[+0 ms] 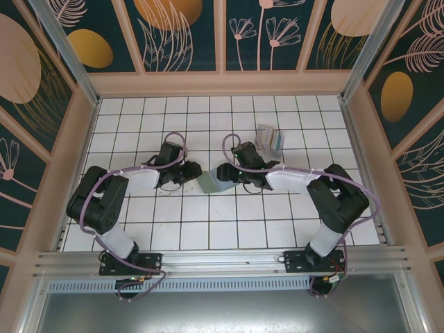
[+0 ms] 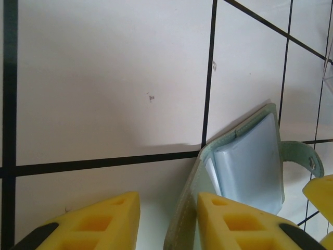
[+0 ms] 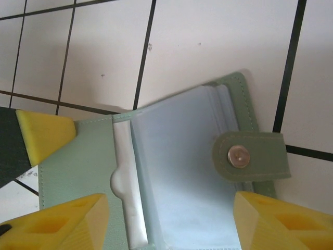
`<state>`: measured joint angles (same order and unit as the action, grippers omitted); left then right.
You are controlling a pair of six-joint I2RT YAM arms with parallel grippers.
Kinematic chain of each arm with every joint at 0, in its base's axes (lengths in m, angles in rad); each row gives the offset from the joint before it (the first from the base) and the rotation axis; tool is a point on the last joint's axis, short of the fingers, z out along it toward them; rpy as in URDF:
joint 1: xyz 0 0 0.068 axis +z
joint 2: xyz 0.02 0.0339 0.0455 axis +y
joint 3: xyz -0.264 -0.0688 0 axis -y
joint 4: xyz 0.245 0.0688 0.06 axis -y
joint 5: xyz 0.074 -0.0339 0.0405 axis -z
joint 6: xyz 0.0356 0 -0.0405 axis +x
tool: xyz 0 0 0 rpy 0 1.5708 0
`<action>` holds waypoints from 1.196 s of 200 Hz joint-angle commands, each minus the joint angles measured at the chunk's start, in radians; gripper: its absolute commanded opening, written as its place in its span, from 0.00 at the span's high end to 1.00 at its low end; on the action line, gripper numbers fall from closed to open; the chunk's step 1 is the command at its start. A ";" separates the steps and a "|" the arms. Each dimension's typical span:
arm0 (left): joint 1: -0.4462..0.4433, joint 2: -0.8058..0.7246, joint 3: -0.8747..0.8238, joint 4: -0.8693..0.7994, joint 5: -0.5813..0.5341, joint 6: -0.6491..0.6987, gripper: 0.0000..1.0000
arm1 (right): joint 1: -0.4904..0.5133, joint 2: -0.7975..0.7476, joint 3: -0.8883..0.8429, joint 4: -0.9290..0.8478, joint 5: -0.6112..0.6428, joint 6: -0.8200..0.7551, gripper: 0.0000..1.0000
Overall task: Put the credit cards into the card holder
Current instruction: Open the card holder at the center of the table.
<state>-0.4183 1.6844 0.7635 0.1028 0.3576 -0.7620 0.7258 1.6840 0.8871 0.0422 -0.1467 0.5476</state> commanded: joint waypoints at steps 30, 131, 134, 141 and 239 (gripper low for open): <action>0.003 0.010 0.002 0.012 0.005 0.008 0.65 | 0.003 0.041 -0.020 0.026 -0.024 -0.001 0.36; 0.003 0.023 0.019 0.002 0.009 0.013 0.67 | 0.032 0.044 -0.034 0.055 -0.062 0.012 0.37; 0.003 0.023 0.021 0.000 0.009 0.012 0.67 | 0.032 0.042 -0.034 0.057 -0.064 0.012 0.37; 0.003 0.023 0.022 -0.001 0.011 0.011 0.68 | 0.033 0.040 -0.033 0.060 -0.069 0.016 0.37; 0.001 0.020 0.015 0.004 0.017 0.003 0.68 | 0.032 0.041 -0.019 0.105 -0.177 0.038 0.65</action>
<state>-0.4183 1.6955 0.7643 0.1085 0.3614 -0.7631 0.7536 1.7370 0.8684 0.1234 -0.2840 0.5835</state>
